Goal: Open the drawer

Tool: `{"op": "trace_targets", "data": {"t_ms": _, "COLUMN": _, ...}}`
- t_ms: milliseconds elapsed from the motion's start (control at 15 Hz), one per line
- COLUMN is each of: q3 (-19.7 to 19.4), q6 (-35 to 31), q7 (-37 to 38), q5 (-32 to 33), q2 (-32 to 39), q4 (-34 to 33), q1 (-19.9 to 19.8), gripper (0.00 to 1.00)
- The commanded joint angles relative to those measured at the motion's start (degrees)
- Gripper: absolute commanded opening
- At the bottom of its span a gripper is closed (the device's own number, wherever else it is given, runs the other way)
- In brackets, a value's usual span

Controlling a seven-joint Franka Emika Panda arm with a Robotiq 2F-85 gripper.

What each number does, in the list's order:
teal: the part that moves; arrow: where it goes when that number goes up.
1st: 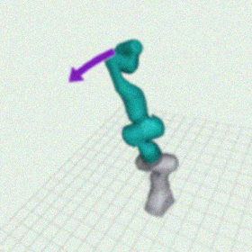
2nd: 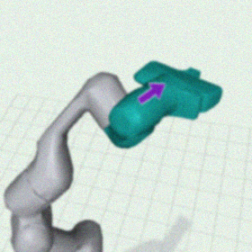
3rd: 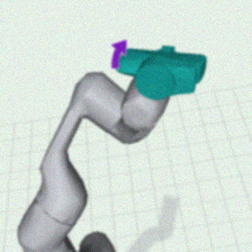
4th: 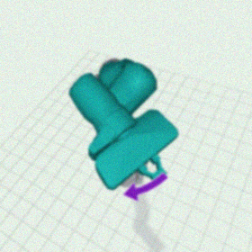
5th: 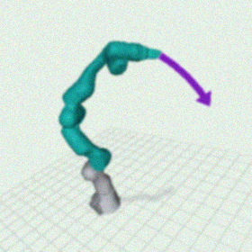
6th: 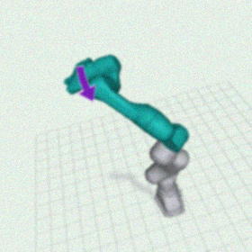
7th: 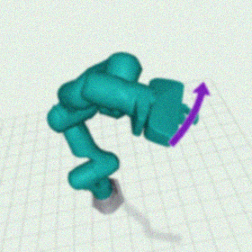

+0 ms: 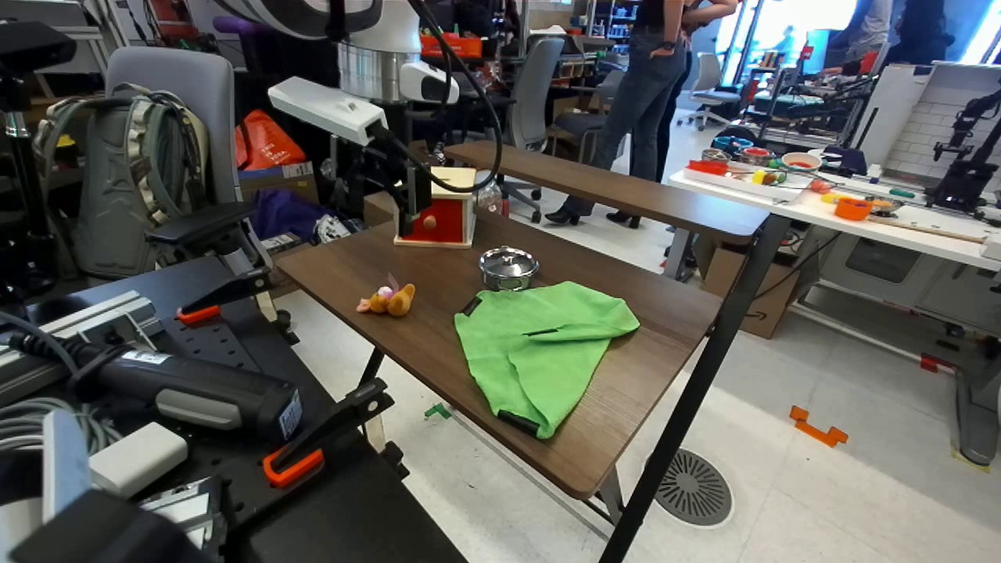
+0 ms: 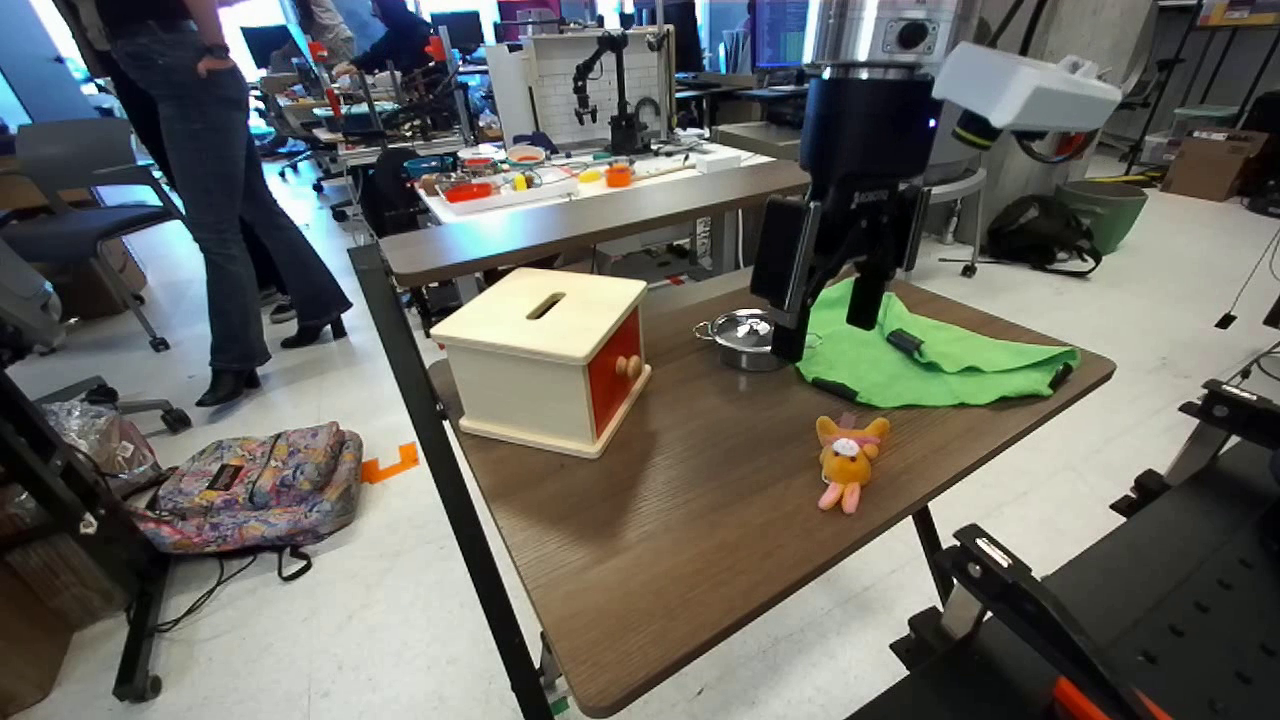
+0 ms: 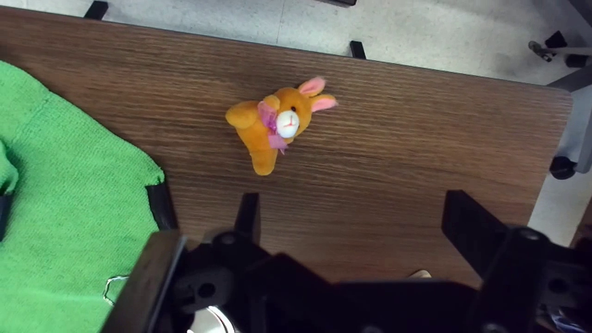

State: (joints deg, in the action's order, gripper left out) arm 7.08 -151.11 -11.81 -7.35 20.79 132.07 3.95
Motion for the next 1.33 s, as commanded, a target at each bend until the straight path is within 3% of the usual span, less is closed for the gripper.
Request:
{"op": "trace_targets", "data": {"t_ms": 0, "q3": -0.71, "q6": -4.01, "q7": 0.08, "q5": 6.07, "q2": 2.57, "q4": -1.21, "q1": 0.97, "gripper": 1.0}}
{"op": "trace_targets", "data": {"t_ms": 400, "q3": -3.33, "q6": -13.25, "q7": 0.83, "q5": 17.4, "q2": 7.92, "q4": -3.16, "q1": 3.43, "gripper": 1.0}}
{"op": "trace_targets", "data": {"t_ms": 800, "q3": -0.66, "q6": -21.95, "q7": -1.18, "q5": 17.71, "q2": 15.6, "q4": -8.3, "q1": 2.05, "gripper": 1.0}}
{"op": "trace_targets", "data": {"t_ms": 1267, "q3": 2.81, "q6": -21.33, "q7": -3.45, "q5": 17.52, "q2": 22.65, "q4": -16.98, "q1": 0.4, "gripper": 1.0}}
